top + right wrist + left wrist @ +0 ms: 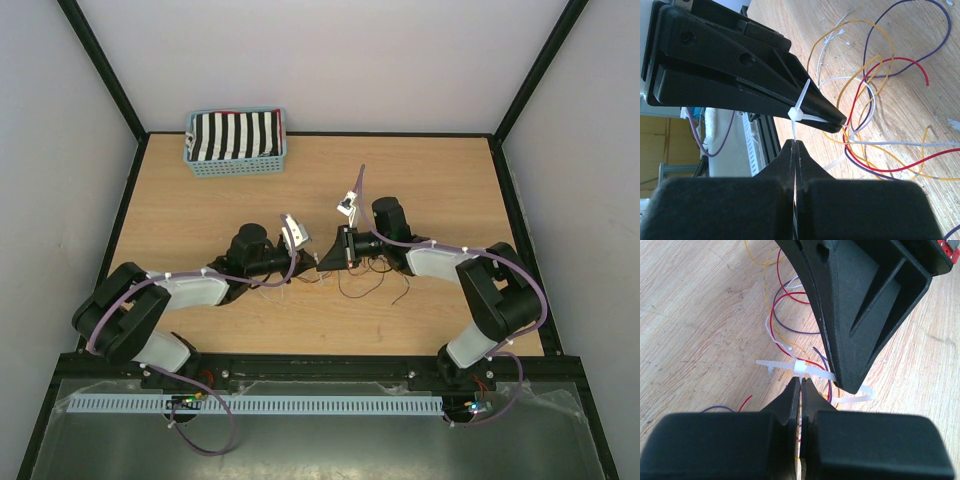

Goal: Zip-tie the wires
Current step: Tie the cable at the center of the board.

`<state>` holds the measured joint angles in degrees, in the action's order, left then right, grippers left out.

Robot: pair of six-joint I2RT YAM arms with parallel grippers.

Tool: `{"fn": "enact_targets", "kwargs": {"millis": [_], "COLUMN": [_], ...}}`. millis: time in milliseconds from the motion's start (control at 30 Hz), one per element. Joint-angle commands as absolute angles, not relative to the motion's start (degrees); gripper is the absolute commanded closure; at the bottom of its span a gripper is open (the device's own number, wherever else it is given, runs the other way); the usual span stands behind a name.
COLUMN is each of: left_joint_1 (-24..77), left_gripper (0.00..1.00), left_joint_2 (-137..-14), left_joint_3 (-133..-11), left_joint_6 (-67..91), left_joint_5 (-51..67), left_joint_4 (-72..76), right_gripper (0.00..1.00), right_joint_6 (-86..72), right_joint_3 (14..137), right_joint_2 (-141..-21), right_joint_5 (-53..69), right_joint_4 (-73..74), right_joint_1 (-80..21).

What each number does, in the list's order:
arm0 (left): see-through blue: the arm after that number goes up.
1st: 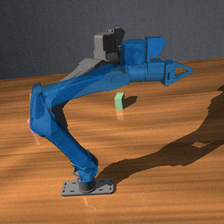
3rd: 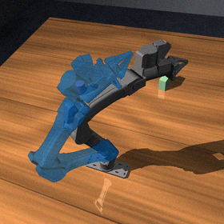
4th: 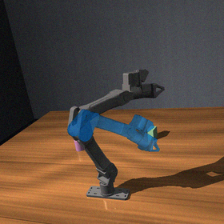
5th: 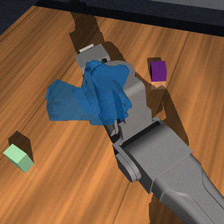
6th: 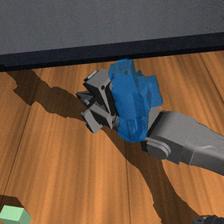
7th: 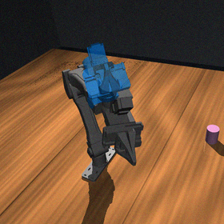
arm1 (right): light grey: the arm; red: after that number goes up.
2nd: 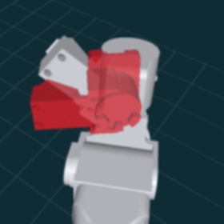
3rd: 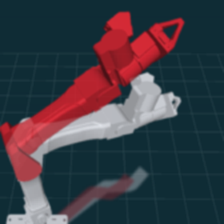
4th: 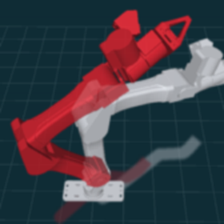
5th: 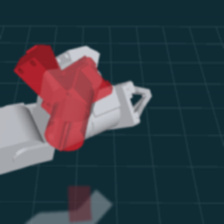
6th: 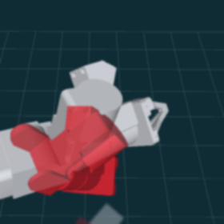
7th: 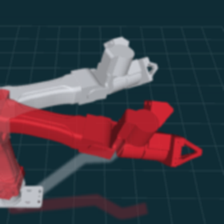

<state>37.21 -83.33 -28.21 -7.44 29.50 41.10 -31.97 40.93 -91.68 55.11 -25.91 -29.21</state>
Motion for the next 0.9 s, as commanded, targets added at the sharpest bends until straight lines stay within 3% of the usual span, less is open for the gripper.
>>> {"fn": "enact_targets", "kwargs": {"millis": [0,133,300,467,867], "left_joint_1": [37.0,37.0,37.0,36.7,36.7], "left_gripper": [1.0,1.0,1.0,1.0,1.0], "left_joint_2": [-81.3,-81.0,-81.3,-82.0,-82.6], "left_joint_3": [-28.2,-27.9,-27.3,-27.6,-27.7], "left_joint_6": [-7.9,-8.6,-10.6,-11.9,-14.0], "left_joint_5": [30.4,29.8,28.6,28.5,31.9], "left_joint_4": [43.3,43.3,43.3,43.2,42.8], "right_gripper": [1.0,0.9,0.69,0.58,0.46], "right_joint_6": [-31.7,-28.2,-22.5,-20.4,-17.6], "right_joint_3": [41.0,42.9,45.4,46.9,53.6], "right_joint_2": [-91.7,-91.5,-90.5,-89.3,-88.6], "right_joint_5": [56.9,56.0,53.7,53.1,50.2], "right_joint_4": [-27.0,-21.2,-13.4,-11.1,-5.3], "right_joint_1": [-28.9,-28.9,-28.8,-28.6,-27.9]}}
